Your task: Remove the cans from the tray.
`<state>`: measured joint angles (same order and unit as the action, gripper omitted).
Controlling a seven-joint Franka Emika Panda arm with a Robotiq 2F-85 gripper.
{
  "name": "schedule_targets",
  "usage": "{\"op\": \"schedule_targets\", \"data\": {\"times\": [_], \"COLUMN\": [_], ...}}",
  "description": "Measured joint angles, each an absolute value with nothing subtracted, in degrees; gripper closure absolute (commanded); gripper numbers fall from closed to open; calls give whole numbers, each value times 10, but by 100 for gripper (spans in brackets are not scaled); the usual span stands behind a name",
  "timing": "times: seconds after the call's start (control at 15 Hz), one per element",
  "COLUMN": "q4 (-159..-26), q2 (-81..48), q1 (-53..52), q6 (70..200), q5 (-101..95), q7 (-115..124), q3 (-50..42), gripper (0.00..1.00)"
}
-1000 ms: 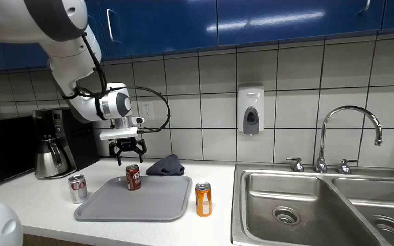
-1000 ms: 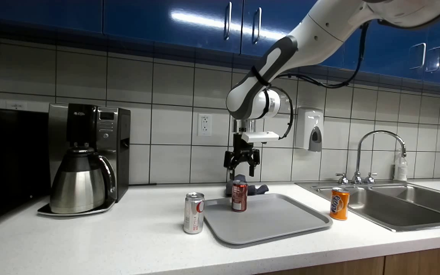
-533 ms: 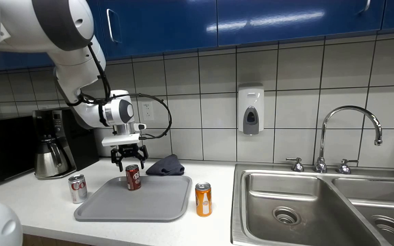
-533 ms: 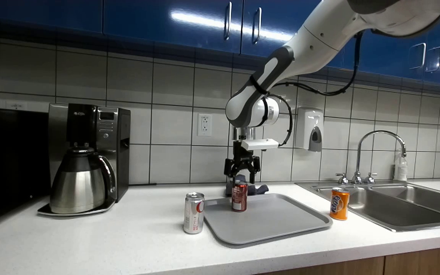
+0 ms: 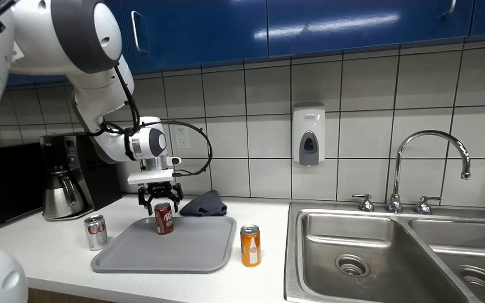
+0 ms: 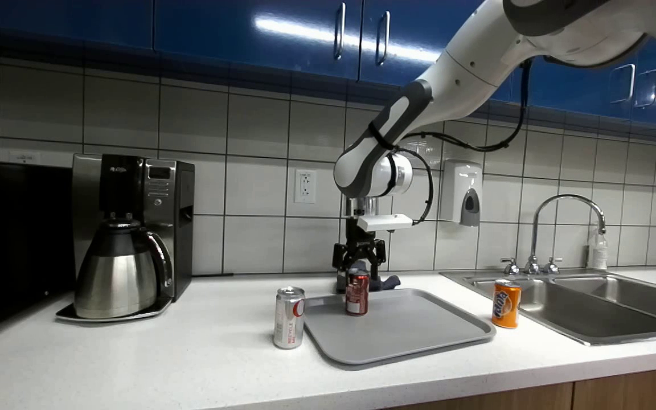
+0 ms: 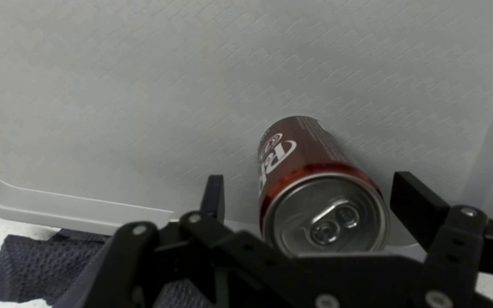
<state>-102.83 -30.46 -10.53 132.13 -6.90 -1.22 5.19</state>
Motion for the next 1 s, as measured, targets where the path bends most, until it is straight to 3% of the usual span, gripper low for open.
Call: {"op": "schedule_targets", "data": {"times": [0.4, 0.47, 0.53, 0.8, 1.0], "q4": [-1018, -1016, -1015, -1011, -1010], "q2": [-324, -326, -328, -330, -330], "q1": [-105, -105, -105, -105, -106], "q6": [1319, 1319, 1319, 1319, 1319], "q5": [-69, -69, -69, -69, -69], "q7": [-12, -12, -12, -12, -12], "q3": [52, 52, 52, 52, 52], "gripper": [0, 25, 26, 58, 61]}}
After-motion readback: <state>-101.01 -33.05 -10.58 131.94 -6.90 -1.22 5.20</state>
